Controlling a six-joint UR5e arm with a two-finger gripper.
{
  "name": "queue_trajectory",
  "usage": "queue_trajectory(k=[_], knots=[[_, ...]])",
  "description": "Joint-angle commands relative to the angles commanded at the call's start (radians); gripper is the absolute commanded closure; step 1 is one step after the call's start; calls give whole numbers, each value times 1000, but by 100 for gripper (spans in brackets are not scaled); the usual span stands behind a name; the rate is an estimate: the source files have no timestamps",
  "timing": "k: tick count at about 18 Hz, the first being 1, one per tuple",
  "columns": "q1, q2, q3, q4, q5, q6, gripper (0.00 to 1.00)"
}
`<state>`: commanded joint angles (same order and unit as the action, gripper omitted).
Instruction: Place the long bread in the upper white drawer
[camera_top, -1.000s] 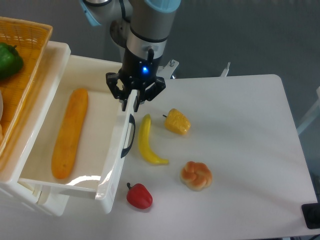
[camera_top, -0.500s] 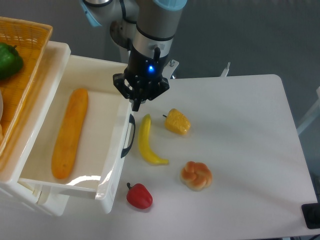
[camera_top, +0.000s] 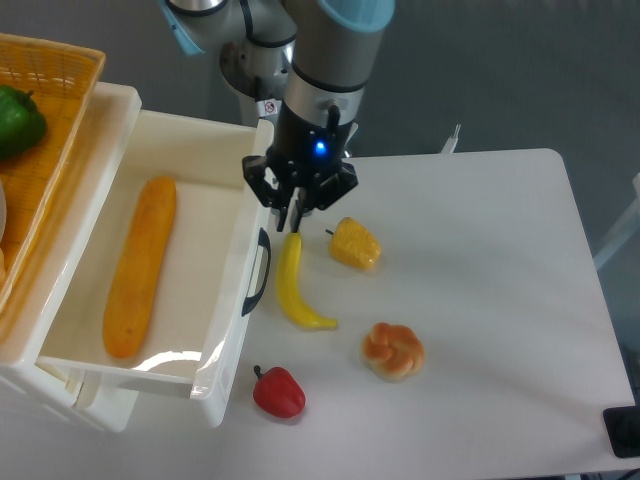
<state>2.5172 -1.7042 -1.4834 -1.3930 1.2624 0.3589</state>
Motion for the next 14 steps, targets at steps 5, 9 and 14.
queue_trajectory(k=[5, 9, 14], knots=[[-1, -17, -3, 49, 51, 21, 0], [-1, -29, -12, 81, 95, 72, 0], [-8, -64, -12, 137, 164, 227, 0]])
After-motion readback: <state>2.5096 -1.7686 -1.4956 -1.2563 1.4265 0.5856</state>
